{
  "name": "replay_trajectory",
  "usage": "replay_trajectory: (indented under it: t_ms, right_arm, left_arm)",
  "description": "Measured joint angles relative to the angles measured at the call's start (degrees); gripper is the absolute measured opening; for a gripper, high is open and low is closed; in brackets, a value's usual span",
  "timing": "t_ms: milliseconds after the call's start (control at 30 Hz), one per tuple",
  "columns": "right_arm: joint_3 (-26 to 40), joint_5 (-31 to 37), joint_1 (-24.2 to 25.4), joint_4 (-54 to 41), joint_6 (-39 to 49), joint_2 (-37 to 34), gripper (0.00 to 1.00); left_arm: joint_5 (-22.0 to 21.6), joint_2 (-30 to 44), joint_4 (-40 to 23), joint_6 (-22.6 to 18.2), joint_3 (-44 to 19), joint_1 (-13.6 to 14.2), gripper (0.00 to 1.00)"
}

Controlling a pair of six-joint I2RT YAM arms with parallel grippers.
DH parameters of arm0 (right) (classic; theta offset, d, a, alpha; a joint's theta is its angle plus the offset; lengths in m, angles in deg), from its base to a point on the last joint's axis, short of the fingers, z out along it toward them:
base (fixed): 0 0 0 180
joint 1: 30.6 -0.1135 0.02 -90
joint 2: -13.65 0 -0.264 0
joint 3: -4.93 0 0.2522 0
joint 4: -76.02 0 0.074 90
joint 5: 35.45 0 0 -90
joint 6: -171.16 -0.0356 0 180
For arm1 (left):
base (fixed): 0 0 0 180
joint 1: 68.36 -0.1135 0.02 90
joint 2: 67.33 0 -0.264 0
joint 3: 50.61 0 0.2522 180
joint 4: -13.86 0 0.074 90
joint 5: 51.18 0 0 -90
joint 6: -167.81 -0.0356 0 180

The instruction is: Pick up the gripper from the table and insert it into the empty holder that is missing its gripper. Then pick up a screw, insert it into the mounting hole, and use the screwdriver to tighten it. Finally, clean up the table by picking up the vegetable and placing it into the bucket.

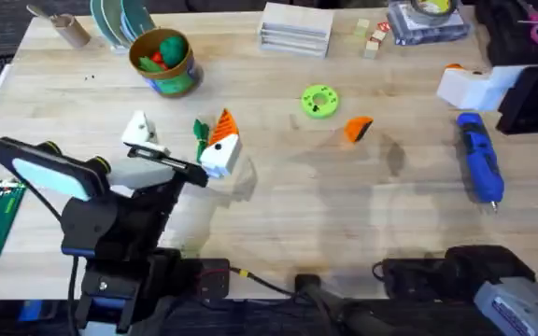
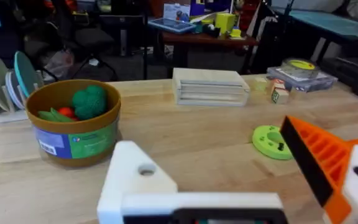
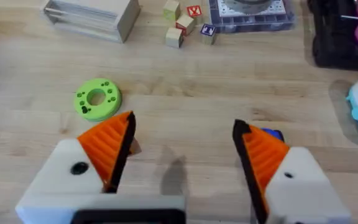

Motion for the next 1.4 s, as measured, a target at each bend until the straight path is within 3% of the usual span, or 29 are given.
replay_trajectory:
  t_ms: [233,1400]
  right_arm:
    - [0.0,0.0,0.0,0.0,0.0,0.0,0.992]
    - [0.0,0.0,0.0,0.0,0.0,0.0,0.992]
  left_arm:
    - [0.0,0.0,-5.1,0.0,0.0,0.0,0.993]
    - [0.0,0.0,-5.2,0.0,0.0,0.0,0.993]
